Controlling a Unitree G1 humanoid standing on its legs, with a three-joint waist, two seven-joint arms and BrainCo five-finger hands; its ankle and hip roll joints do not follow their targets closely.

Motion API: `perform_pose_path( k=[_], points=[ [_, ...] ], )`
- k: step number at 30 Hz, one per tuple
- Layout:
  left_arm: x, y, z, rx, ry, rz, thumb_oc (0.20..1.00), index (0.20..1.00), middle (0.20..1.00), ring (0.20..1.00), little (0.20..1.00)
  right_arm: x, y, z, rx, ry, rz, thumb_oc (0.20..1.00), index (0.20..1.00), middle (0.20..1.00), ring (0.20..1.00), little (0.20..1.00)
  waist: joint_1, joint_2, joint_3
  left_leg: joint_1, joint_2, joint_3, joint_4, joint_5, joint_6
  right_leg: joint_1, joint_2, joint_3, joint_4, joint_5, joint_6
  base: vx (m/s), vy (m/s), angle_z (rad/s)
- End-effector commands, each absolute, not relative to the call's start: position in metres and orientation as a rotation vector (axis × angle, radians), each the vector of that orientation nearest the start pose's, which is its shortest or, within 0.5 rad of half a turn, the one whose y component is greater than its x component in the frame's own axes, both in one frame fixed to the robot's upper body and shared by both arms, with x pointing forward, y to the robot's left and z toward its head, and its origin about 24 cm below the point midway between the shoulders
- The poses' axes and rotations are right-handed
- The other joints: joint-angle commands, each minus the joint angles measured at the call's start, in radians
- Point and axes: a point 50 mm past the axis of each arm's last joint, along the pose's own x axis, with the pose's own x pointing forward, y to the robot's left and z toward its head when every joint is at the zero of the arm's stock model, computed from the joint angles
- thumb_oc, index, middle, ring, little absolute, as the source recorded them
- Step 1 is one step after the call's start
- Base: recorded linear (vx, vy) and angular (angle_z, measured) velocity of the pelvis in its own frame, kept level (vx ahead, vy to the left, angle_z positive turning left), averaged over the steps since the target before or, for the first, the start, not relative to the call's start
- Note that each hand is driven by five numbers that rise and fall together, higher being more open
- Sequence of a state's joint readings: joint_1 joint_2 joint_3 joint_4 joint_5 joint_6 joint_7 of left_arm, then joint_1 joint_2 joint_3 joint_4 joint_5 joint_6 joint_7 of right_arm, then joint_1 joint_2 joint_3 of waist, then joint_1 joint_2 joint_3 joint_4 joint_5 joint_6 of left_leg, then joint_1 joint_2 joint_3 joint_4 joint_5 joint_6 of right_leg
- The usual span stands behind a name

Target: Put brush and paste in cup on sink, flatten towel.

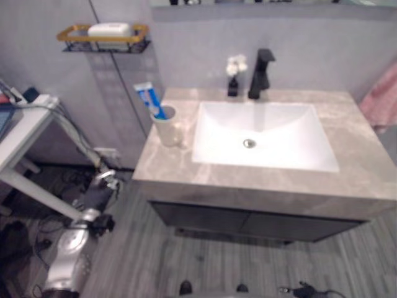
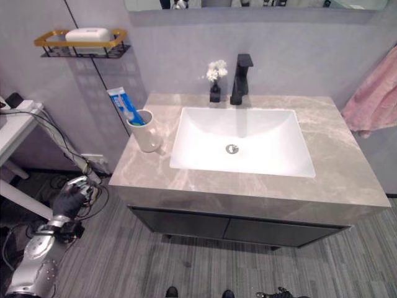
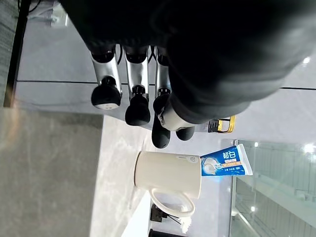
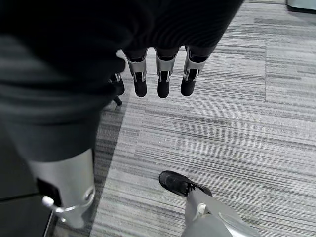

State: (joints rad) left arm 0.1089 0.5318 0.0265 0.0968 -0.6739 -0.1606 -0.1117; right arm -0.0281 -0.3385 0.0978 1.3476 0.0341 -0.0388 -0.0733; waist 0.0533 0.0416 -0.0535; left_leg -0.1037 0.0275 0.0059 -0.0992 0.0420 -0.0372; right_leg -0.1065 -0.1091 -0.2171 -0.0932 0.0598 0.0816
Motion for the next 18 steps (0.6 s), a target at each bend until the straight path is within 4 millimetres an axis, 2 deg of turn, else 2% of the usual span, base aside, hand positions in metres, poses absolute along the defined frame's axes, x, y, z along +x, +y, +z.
perform_pose_path(
  k=[1, 9, 12, 18],
  points=[
    [0.258, 0.265, 0.083, -0.163, -0.162, 0.002, 0.2, 0.2, 0.2, 0.2, 0.2, 0.089, -0.28, -0.149, -0.467, 1.25, -0.127, 1.0, 1.0, 1.0, 1.0, 1.0, -0.027, -0.025, 0.012, -0.03, 0.017, -0.043, 0.012, -0.071, 0.024, 0.017, -0.035, -0.052, 0.006, -0.074, 0.043, 0.0, 0.0, 0.0],
    [0.28, 0.251, 0.106, -0.161, -0.221, -0.046, 0.2, 0.2, 0.2, 0.2, 0.2, 0.092, -0.281, -0.149, -0.513, 1.255, -0.09, 1.0, 1.0, 1.0, 1.0, 1.0, -0.043, -0.023, 0.015, -0.046, 0.017, -0.048, 0.012, -0.067, 0.019, 0.004, -0.033, -0.056, 0.006, -0.075, 0.043, 0.03, -0.012, 0.02],
    [0.291, 0.254, 0.112, -0.149, -0.226, -0.015, 0.2, 0.2, 0.2, 0.2, 0.2, 0.1, -0.28, -0.147, -0.522, 1.231, -0.085, 1.0, 1.0, 1.0, 1.0, 1.0, -0.048, -0.023, 0.018, -0.051, 0.02, -0.048, 0.012, -0.066, 0.018, -0.002, -0.031, -0.052, 0.006, -0.075, 0.043, 0.03, -0.015, 0.02],
    [0.298, 0.258, 0.118, -0.1, -0.21, -0.018, 0.2, 0.2, 0.2, 0.2, 0.2, 0.104, -0.281, -0.145, -0.546, 1.222, -0.064, 1.0, 1.0, 1.0, 1.0, 1.0, -0.05, -0.021, 0.021, -0.059, 0.022, -0.05, 0.012, -0.063, 0.017, -0.01, -0.028, -0.053, 0.006, -0.075, 0.044, 0.0, 0.0, 0.0]
  ],
)
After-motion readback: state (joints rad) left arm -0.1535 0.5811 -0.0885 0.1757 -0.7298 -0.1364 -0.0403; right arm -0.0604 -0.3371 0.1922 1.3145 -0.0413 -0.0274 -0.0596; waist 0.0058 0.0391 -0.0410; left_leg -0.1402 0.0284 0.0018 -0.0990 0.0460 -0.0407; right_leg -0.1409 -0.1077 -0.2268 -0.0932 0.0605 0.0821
